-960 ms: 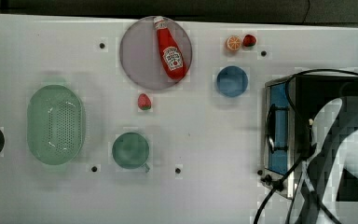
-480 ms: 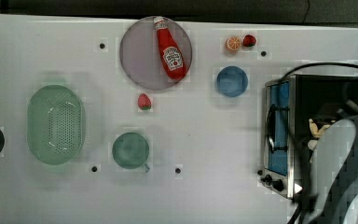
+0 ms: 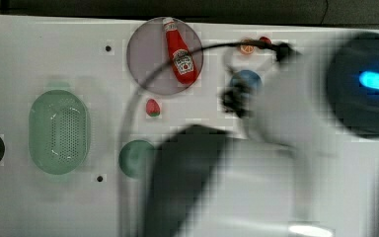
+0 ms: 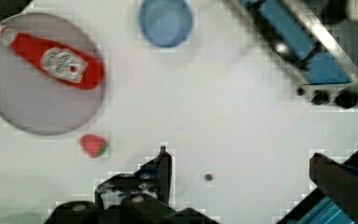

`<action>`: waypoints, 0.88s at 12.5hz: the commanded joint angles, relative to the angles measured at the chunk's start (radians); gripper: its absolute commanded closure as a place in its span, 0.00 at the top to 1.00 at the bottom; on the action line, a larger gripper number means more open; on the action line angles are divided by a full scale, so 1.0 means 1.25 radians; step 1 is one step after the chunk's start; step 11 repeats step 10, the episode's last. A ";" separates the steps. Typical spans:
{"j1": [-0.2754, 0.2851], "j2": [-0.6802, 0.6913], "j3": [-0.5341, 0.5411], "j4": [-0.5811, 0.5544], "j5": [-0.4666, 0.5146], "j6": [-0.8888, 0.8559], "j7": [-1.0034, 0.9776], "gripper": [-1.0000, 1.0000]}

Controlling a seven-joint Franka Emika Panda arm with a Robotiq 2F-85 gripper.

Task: Pick banana from table and place on oven.

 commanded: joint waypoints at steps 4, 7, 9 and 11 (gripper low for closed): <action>0.032 -0.018 0.066 -0.018 -0.009 0.031 0.292 1.00; 0.030 -0.016 0.065 -0.018 -0.009 0.031 0.289 1.00; 0.030 -0.015 0.066 -0.018 -0.009 0.031 0.289 1.00; 0.030 -0.015 0.067 -0.018 -0.009 0.031 0.289 1.00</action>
